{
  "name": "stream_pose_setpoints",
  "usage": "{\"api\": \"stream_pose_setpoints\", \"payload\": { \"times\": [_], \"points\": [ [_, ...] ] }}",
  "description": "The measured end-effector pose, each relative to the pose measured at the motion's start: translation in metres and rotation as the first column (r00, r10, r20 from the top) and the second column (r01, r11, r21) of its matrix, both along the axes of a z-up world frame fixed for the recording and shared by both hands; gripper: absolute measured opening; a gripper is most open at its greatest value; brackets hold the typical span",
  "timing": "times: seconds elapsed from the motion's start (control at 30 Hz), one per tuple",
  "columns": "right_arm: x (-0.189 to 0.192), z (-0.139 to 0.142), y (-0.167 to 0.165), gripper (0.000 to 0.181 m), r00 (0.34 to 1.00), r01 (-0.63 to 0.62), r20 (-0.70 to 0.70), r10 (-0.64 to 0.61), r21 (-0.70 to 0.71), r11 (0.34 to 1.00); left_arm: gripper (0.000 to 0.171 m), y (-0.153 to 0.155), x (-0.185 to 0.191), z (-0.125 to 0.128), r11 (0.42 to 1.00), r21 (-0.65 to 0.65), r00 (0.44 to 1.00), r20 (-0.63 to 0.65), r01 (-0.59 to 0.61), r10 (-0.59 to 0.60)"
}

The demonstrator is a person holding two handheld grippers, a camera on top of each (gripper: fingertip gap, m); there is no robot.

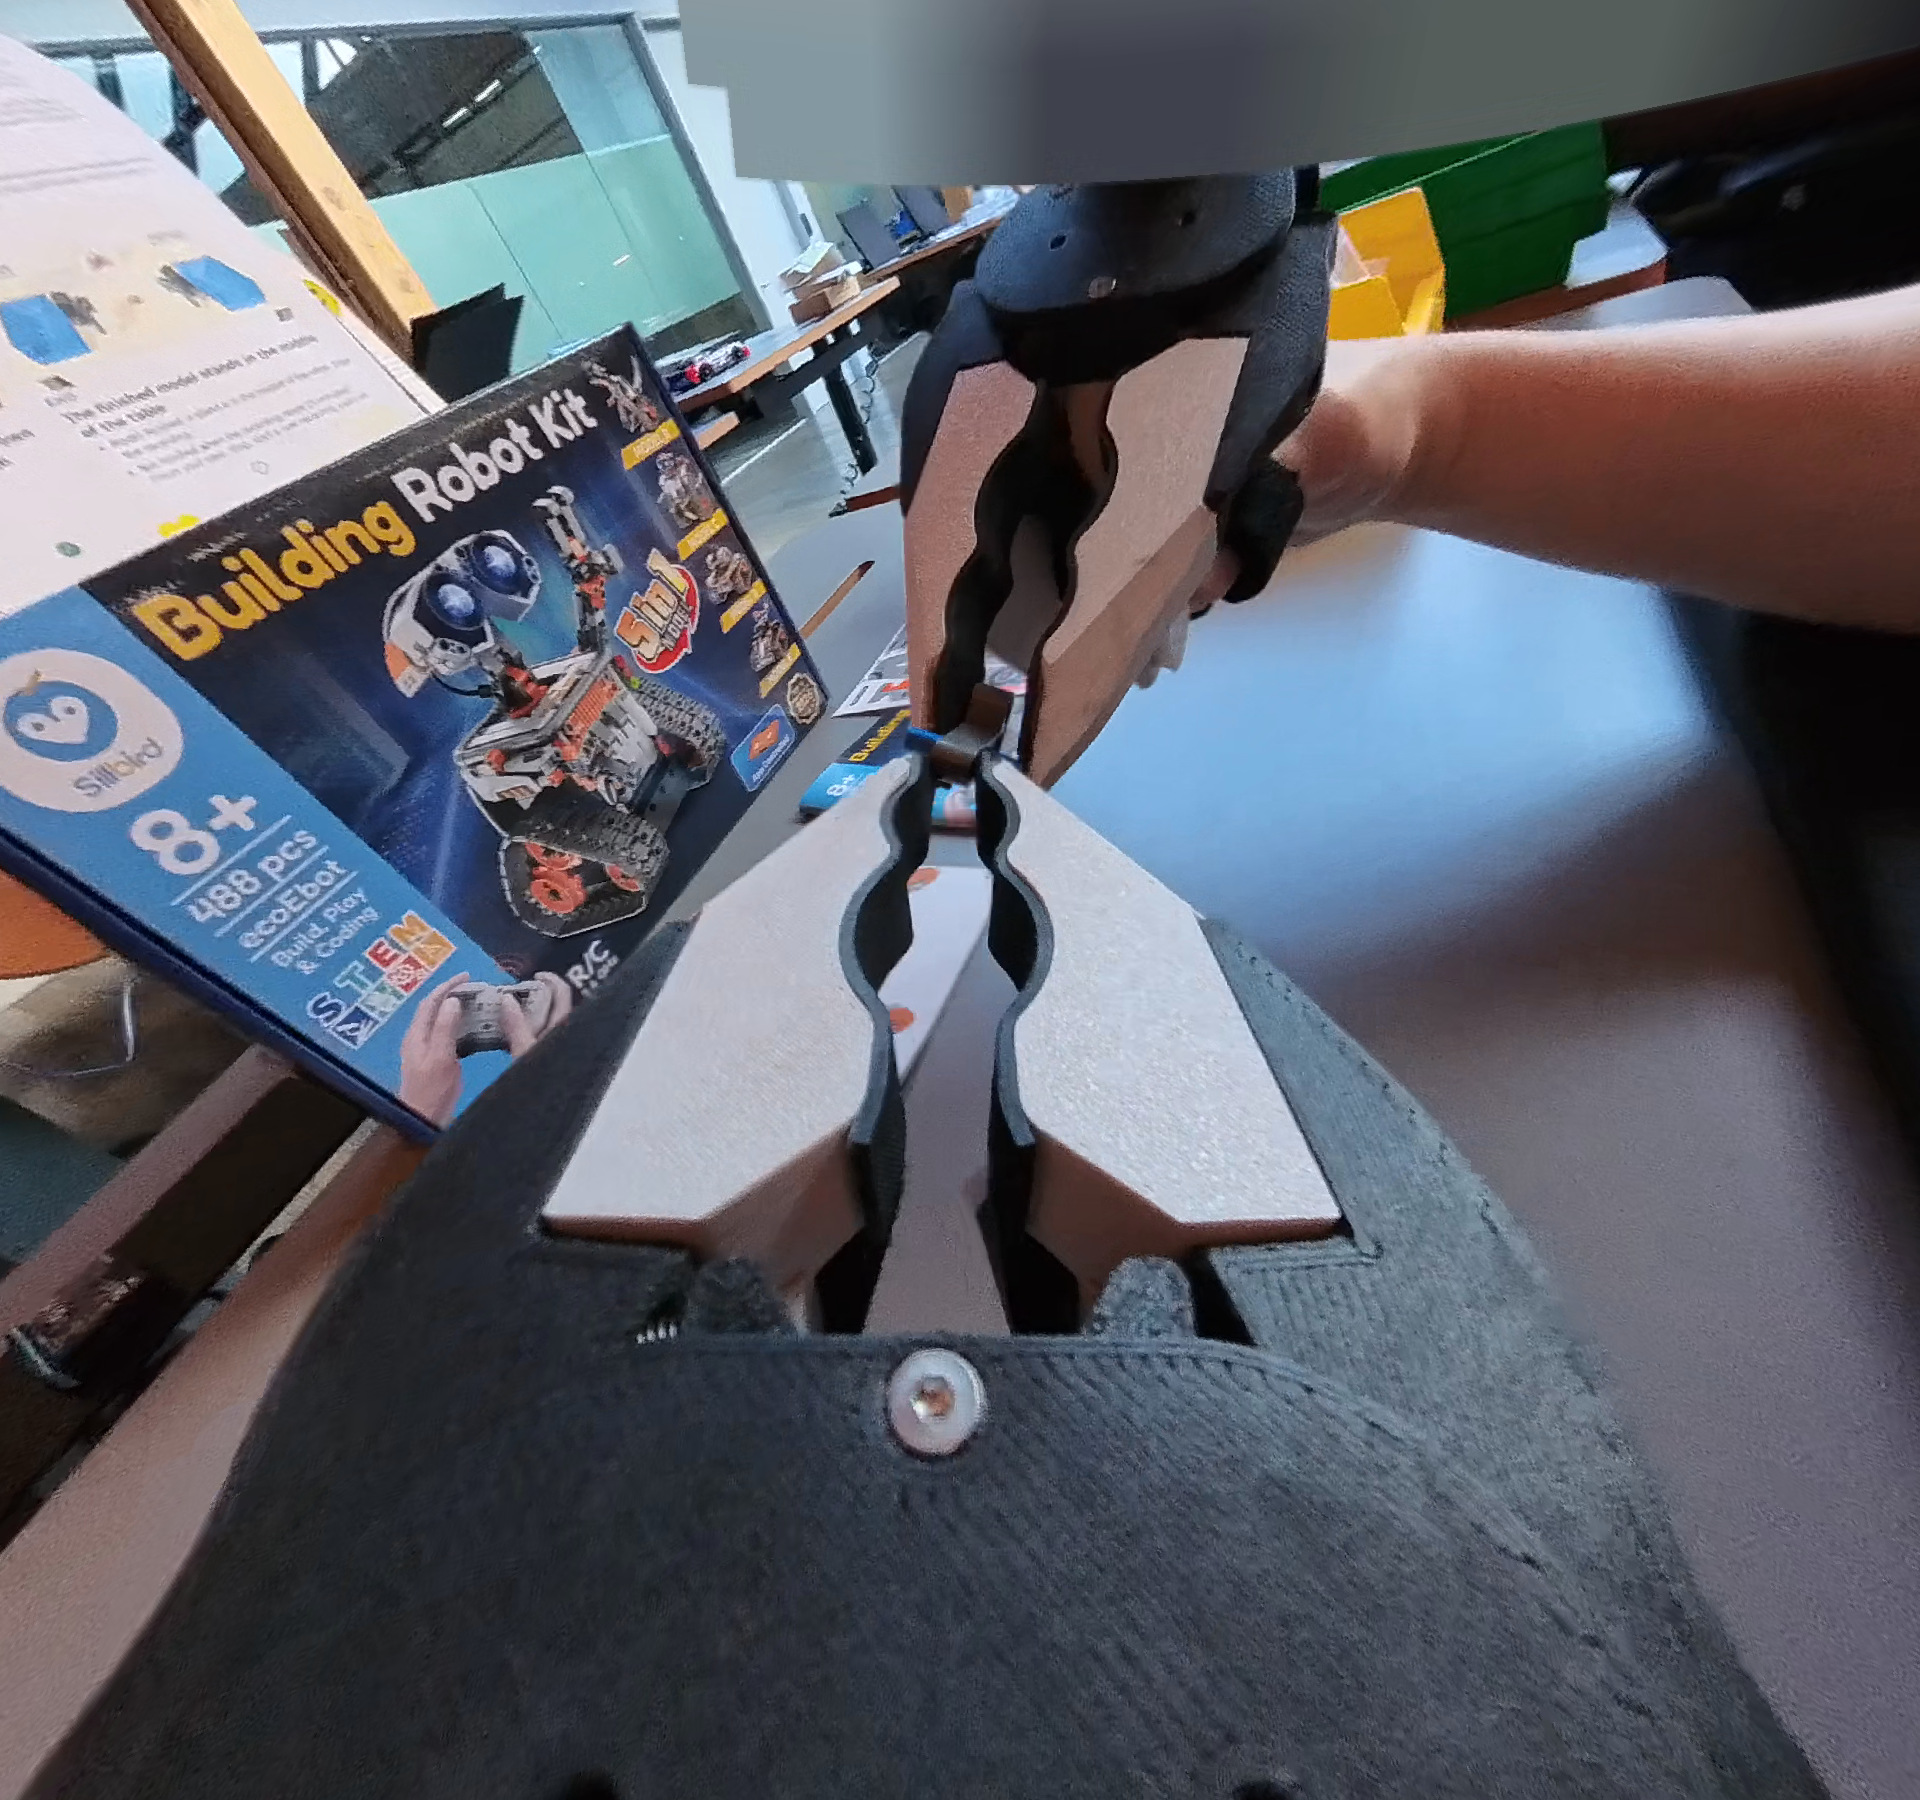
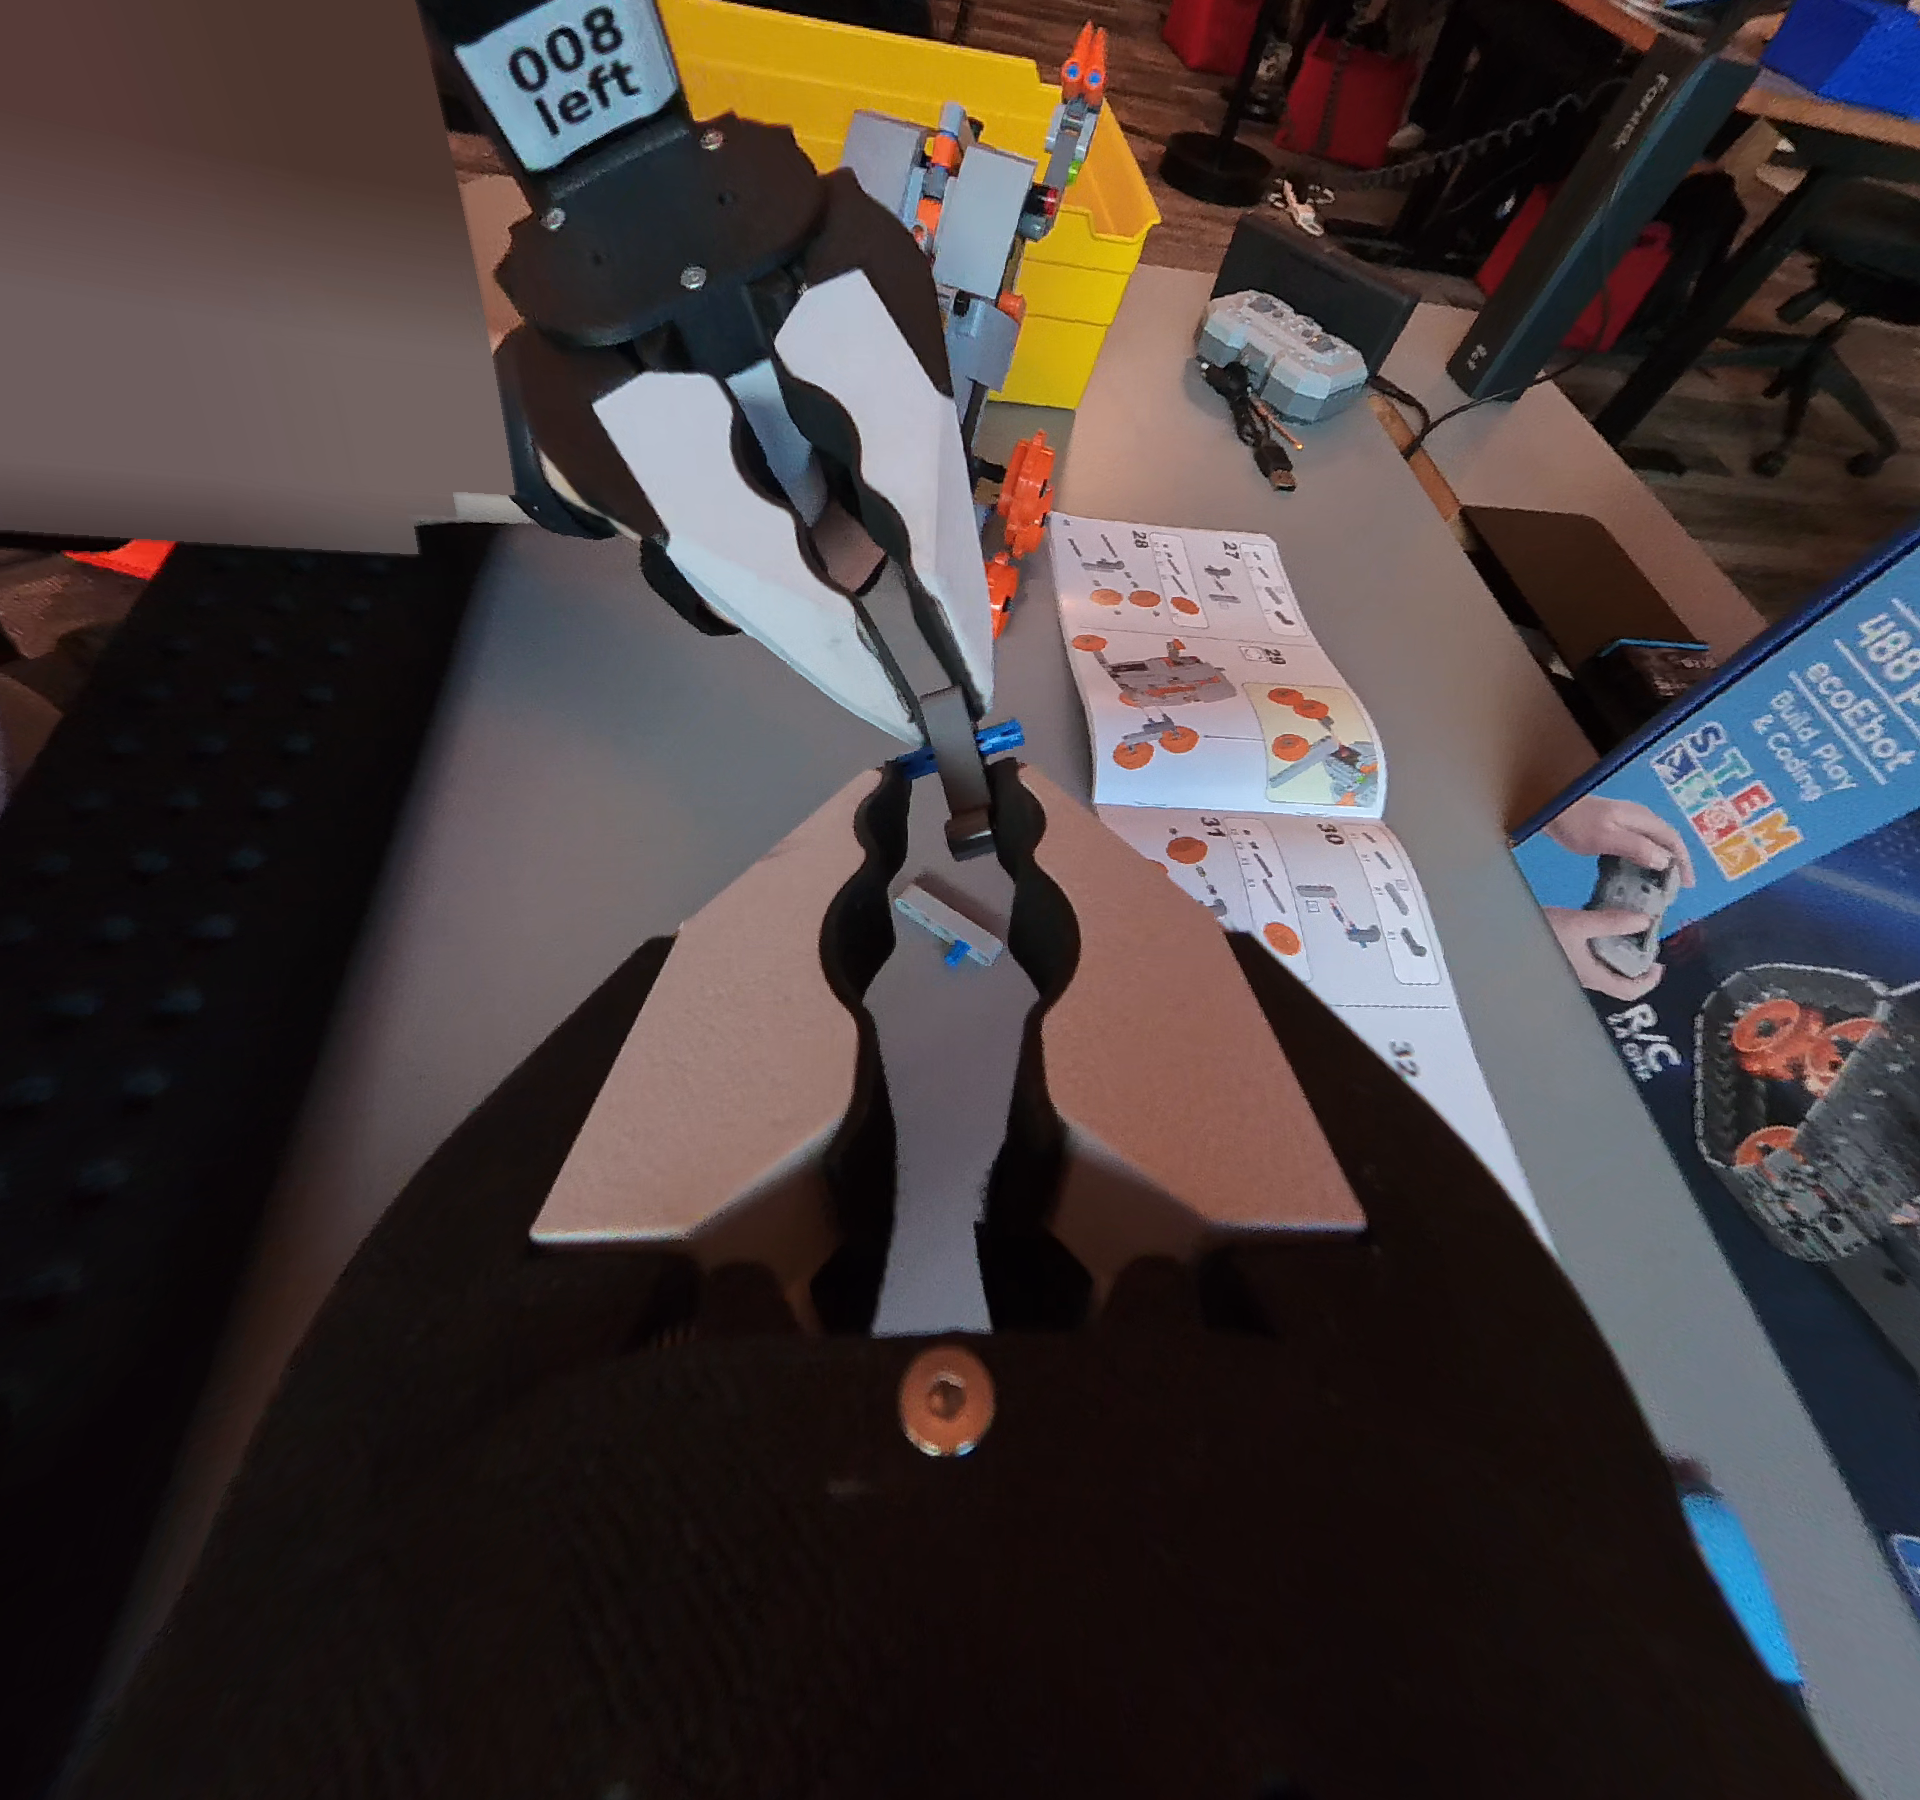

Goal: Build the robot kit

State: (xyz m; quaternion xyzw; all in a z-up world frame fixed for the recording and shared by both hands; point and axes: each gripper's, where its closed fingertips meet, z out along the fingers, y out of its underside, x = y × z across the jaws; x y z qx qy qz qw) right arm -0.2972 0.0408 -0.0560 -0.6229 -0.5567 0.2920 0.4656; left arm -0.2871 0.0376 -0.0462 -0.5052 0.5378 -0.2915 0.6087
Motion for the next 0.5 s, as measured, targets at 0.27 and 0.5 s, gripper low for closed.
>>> {"api": "stream_pose_setpoints", "payload": {
  "times": [0.27,0.5],
  "points": [
    [-0.001,0.023,-0.006,0.040,0.996,0.003,-0.086,0.011,0.166,0.986,0.006,0.002,-0.004,0.019,0.966,-0.246,0.980,0.197,0.082,-0.033],
    [0.014,0.059,-0.001,0.036,0.943,0.050,-0.332,0.023,0.210,0.976,0.005,0.010,-0.026,0.057,0.651,-0.583,0.776,0.631,0.486,-0.014]
  ]
}}
